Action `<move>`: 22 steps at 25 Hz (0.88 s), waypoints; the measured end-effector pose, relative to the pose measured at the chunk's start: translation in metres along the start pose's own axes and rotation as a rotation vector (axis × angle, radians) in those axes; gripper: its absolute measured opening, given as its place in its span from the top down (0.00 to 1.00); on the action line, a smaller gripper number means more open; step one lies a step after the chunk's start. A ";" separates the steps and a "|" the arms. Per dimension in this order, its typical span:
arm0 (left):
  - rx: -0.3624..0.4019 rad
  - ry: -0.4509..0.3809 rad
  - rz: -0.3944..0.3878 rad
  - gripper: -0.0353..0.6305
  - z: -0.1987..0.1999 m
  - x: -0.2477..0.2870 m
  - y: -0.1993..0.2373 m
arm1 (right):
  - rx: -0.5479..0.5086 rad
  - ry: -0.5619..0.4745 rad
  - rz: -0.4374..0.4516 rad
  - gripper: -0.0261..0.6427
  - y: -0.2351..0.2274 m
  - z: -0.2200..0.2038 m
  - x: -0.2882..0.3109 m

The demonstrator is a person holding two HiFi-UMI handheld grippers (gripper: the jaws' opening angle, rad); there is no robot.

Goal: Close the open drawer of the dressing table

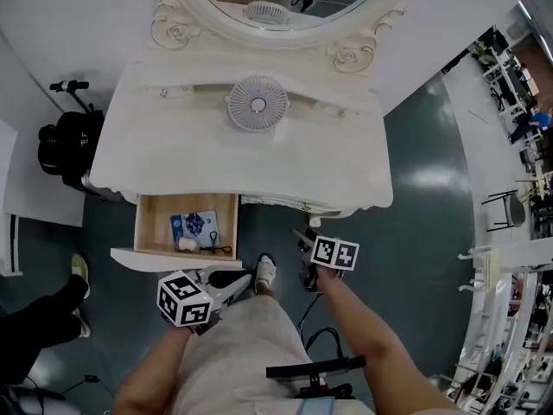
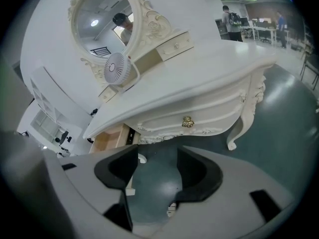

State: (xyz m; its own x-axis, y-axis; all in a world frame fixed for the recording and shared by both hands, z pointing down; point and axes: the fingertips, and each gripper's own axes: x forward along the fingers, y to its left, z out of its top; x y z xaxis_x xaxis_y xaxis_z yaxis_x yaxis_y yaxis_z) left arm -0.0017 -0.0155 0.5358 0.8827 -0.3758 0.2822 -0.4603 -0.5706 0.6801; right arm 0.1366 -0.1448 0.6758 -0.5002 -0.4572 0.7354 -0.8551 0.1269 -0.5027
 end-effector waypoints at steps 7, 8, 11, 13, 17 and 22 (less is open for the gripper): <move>0.017 0.007 -0.013 0.94 -0.006 -0.011 -0.008 | -0.001 -0.029 0.017 0.59 0.017 -0.006 -0.016; 0.019 0.008 -0.015 0.94 -0.007 -0.013 -0.008 | -0.001 -0.031 0.020 0.59 0.019 -0.007 -0.017; 0.024 0.010 -0.021 0.94 -0.010 -0.017 -0.012 | 0.004 -0.036 0.027 0.59 0.026 -0.011 -0.022; 0.028 0.010 -0.025 0.94 -0.011 -0.020 -0.014 | 0.007 -0.039 0.034 0.59 0.031 -0.014 -0.026; 0.038 0.014 -0.033 0.94 -0.012 -0.026 -0.016 | 0.008 -0.052 0.058 0.59 0.044 -0.017 -0.030; 0.049 0.022 -0.042 0.94 -0.014 -0.033 -0.020 | 0.015 -0.064 0.084 0.59 0.057 -0.024 -0.038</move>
State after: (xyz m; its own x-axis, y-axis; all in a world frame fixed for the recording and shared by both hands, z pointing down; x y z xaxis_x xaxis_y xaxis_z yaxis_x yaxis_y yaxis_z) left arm -0.0200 0.0186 0.5228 0.9030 -0.3349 0.2693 -0.4264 -0.6206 0.6581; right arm 0.1040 -0.0994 0.6298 -0.5599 -0.5010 0.6600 -0.8081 0.1541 -0.5685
